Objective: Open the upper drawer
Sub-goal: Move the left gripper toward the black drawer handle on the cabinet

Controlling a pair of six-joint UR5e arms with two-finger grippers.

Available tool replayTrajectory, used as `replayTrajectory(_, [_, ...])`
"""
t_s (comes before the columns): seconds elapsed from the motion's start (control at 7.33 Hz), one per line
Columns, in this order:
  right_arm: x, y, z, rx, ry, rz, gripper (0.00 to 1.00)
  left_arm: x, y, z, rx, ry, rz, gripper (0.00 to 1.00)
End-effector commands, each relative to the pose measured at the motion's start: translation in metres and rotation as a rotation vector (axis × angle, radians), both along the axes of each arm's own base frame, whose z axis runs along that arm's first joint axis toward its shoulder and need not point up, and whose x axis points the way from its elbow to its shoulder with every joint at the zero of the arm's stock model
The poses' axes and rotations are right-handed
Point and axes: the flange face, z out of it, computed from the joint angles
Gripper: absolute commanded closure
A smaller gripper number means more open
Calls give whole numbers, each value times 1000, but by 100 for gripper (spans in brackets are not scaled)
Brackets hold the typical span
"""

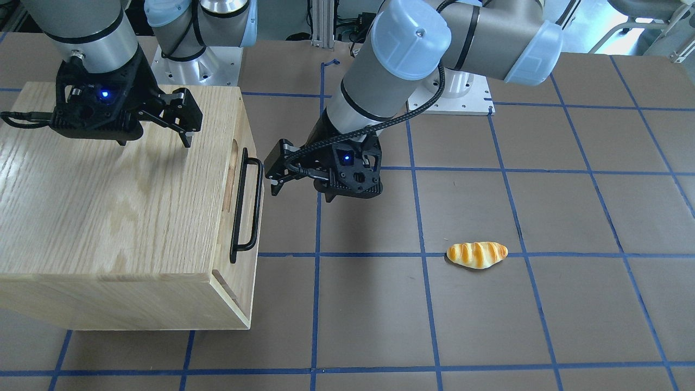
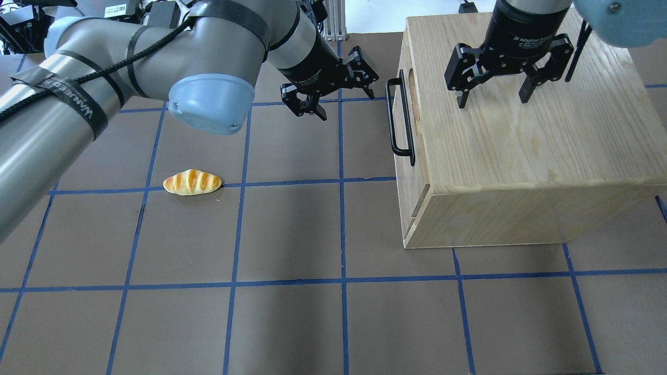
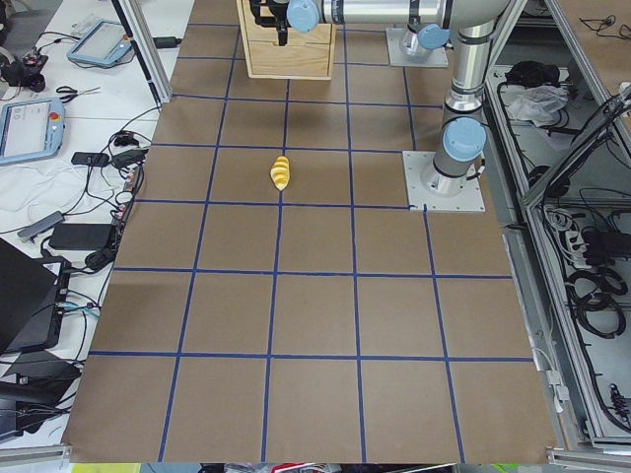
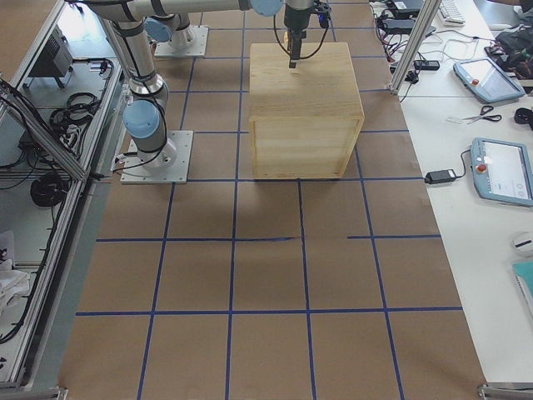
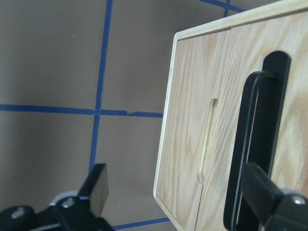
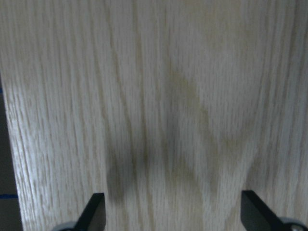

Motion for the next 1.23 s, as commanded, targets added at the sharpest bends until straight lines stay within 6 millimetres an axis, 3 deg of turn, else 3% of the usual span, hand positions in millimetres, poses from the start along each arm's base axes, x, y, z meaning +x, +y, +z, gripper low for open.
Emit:
replayTrajectory(0.0, [0,0,0,0,0,0,0,-16,5,-16,12,2,-20,0])
replayTrajectory(1.09, [0,0,0,0,0,0,0,-32,7,-30,19,17,-47,0])
